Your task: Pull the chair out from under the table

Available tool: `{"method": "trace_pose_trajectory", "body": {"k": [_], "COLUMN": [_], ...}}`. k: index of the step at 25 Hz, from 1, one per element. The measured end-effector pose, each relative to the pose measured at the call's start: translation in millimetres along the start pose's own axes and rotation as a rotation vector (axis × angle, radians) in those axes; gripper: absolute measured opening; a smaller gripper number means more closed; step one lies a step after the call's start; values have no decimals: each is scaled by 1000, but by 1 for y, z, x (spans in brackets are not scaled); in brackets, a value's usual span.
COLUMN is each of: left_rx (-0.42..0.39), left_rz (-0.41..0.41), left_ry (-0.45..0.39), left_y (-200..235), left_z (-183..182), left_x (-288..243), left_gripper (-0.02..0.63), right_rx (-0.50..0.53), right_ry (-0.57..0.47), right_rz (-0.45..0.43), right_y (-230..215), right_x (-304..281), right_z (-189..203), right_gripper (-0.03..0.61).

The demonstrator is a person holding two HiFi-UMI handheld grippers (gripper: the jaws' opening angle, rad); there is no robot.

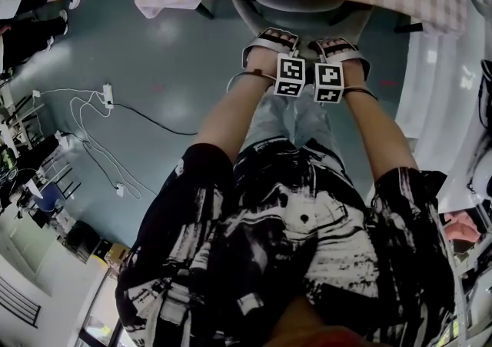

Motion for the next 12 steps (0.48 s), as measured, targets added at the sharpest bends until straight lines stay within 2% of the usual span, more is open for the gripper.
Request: {"method": "trace_pose_trajectory", "body": {"k": [12], "left_rx": [19], "left_rz": [14], "left_ry": [2], "left_y": [-27], "left_z": [-10], "left_x": [13], "left_gripper": [109], "right_rx": [-36], "right_ry": [-4], "right_rz": [-23], "right_y": [26], "right_x": [4], "right_z": [-10], "right_gripper": [55]}}
Point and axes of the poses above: the fingertips, and each gripper's own axes: x backward along the fingers, y to its left, z out of its underside, the point moved 9 cm from there along x, backward along the fingers, and after that the axes turned 10 degrees about -z, right-handed, at the moved point
